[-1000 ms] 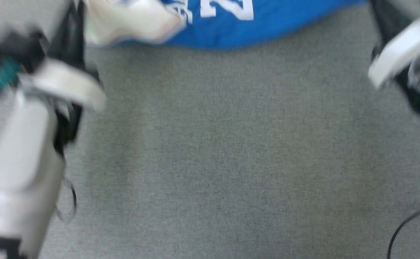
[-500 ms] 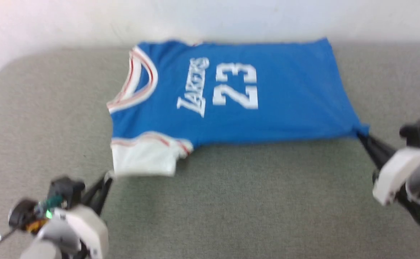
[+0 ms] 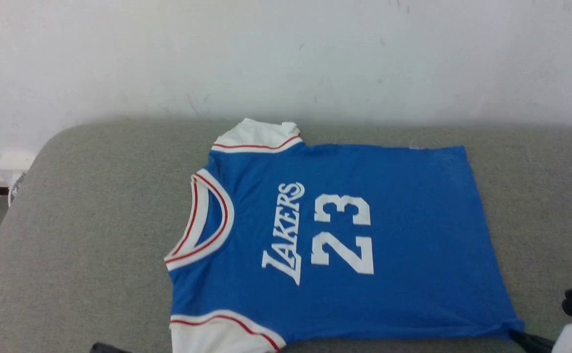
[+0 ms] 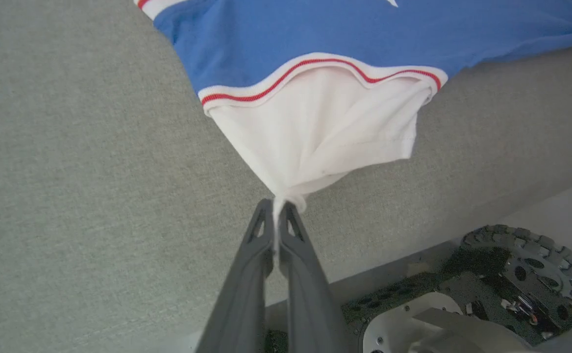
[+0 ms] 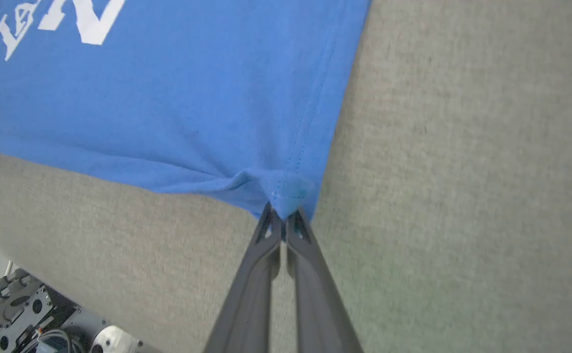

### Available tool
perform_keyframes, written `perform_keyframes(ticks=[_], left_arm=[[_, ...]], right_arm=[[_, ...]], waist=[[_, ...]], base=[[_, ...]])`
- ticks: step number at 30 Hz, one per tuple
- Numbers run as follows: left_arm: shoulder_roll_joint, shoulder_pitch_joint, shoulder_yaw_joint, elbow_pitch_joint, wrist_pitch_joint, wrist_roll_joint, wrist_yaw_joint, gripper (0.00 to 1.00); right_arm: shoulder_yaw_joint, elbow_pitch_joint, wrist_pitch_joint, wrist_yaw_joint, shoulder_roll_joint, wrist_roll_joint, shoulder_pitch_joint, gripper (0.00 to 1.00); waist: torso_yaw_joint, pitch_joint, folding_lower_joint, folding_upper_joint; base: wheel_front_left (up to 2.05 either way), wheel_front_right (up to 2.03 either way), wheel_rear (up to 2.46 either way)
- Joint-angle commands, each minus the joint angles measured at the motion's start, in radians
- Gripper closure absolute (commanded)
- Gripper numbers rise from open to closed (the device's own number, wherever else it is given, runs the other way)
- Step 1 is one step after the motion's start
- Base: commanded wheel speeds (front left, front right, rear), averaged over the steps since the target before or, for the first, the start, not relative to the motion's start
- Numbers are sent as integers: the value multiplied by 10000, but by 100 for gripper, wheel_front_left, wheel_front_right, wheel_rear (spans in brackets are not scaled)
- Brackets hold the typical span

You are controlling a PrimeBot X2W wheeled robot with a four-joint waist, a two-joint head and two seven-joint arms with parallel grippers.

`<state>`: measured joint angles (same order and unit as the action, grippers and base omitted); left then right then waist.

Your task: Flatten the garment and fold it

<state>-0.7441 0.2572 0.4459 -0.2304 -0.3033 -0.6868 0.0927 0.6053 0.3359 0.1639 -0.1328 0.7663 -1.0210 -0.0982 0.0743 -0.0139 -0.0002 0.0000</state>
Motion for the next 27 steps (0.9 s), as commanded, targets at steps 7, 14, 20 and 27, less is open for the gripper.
perform_keyframes(ticks=[7,14,20,27], left_arm=[[-486,1070,60,-1019,-725,-725,178,100],[42,91,-145,-1275,45,-457,0,100],[678,-1246,-533,-1126,1116,-134,-163,100],[1352,-2808,-727,-260,1968,218,-281,100]], right_arm=[[-1143,-1196,892,21,637,-440,1663,100],[-2440,-1983,920,21,190,-187,1825,100],[-3175,-2395,1069,21,-303,294,1327,100],[-3725,-2240,1308,21,-883,1086,400,100]], waist=[[213,-160,2,0],[193,167,2,0],[83,640,2,0],[-46,1399,2,0]], base=[[0,0,0],[0,0,0],[0,0,0],[0,0,0]])
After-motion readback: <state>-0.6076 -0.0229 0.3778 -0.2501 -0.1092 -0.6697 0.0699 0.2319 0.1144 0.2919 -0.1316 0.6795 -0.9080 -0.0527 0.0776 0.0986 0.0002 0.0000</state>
